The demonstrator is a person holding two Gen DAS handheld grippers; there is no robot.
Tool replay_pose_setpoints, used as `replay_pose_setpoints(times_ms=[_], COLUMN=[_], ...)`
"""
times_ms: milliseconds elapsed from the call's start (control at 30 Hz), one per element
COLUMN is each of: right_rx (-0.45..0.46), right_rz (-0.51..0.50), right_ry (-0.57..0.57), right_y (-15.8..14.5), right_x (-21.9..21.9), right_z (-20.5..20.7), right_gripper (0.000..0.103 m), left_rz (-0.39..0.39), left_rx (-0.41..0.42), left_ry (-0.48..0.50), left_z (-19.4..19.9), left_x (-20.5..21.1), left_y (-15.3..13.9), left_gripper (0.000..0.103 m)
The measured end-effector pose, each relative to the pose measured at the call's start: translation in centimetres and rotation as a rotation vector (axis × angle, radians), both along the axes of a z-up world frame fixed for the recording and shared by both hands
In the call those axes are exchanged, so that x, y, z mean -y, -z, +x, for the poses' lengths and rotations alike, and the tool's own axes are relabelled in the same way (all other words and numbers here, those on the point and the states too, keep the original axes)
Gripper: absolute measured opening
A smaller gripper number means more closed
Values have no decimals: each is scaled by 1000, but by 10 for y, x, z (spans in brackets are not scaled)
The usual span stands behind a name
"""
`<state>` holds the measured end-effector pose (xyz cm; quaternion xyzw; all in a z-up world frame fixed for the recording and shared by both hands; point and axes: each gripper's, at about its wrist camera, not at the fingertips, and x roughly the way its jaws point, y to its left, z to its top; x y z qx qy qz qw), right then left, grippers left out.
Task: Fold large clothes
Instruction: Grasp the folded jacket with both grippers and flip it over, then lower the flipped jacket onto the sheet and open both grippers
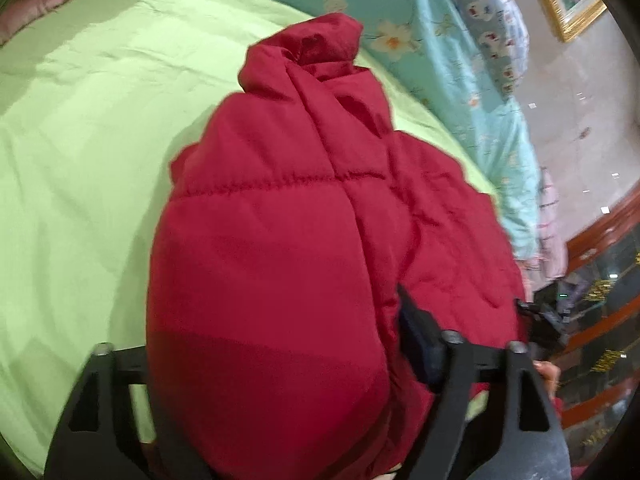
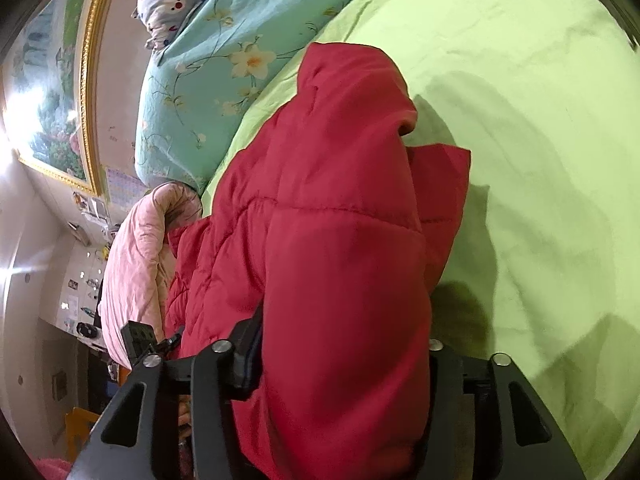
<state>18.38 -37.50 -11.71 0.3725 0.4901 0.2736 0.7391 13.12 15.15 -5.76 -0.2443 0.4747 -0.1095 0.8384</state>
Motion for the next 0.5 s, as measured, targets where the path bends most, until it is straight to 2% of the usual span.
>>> replay_pose_setpoints(times_ms=[33, 133, 200, 333, 400, 500], right_rx=[-2, -5, -5, -9, -9, -3], right_rz=[-1, 1, -15, -39, -53, -85], right_ry=[2, 6, 9, 21, 32, 43], right_y=[2, 4, 3, 0, -3, -9], right_x=[1, 2, 2, 1, 2, 3], right_z=[-1, -3, -4, -4, -6, -10], right_gripper=[57, 60, 67, 71, 74, 75], left_rz=[19, 45, 56, 82, 123, 190], left_rx=[-8, -7, -13, -10, -3, 23], left_ry=[-8, -4, -6, -34, -56, -78], left_z=[0, -2, -3, -7, -11, -18], left_x=[0, 0, -2, -5, -8, -10], left_y=[1, 0, -2, -11, -16, -27], left_gripper=[95, 95, 95, 95, 100, 101])
